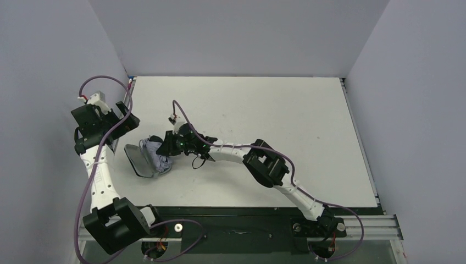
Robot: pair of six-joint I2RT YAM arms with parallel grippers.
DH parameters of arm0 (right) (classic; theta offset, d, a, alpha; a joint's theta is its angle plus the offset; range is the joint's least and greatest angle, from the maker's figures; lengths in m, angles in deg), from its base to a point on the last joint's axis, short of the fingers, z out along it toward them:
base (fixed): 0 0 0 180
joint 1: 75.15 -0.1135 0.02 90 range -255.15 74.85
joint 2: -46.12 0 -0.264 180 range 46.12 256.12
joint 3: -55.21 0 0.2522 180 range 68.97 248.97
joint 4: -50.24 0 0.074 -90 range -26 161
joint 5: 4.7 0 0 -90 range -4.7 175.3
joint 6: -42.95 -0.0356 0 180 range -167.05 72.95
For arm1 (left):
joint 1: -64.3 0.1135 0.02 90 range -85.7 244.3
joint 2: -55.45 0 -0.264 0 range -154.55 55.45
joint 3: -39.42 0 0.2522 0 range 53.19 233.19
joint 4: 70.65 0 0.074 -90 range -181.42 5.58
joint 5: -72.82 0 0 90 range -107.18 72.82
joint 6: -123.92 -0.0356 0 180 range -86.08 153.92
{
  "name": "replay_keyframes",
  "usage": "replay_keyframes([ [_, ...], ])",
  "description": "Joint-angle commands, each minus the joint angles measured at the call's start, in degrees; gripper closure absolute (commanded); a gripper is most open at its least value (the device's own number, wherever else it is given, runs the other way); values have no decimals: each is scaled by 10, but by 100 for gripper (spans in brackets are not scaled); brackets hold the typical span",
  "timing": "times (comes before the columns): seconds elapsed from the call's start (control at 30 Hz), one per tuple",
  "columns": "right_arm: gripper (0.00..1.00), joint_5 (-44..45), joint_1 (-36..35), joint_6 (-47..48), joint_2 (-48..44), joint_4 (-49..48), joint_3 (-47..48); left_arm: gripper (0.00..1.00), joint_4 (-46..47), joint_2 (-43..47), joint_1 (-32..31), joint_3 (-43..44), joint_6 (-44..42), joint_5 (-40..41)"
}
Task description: Open the umbrella
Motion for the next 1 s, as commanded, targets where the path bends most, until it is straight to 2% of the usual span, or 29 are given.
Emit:
replay_keyframes([
  [0.0, 100, -16, 11, -16, -43, -92, 32, 3, 23, 23, 2, 46, -18, -24],
  [0.13, 100, -40, 26, -27, -77, -130, 31, 3, 78, 21, 2, 51, 9, -71],
  [0.3, 100, -93, 39, -28, -127, -147, 43, 3, 68, -46, -1, 118, 65, -95],
  [0.43, 100, -116, 65, 1, -162, -94, 54, 3, 94, -80, 1, 174, 112, -111],
  [0.67, 100, -127, 133, 126, -274, 36, -13, 3, 89, -145, -8, 311, 104, -186],
  [0.87, 100, -132, 199, 274, -397, 143, -127, 3, 181, -152, -43, 296, 98, -268],
  [0.97, 100, -125, 223, 332, -451, 206, -184, 3, 137, -171, -84, 317, 45, -276],
])
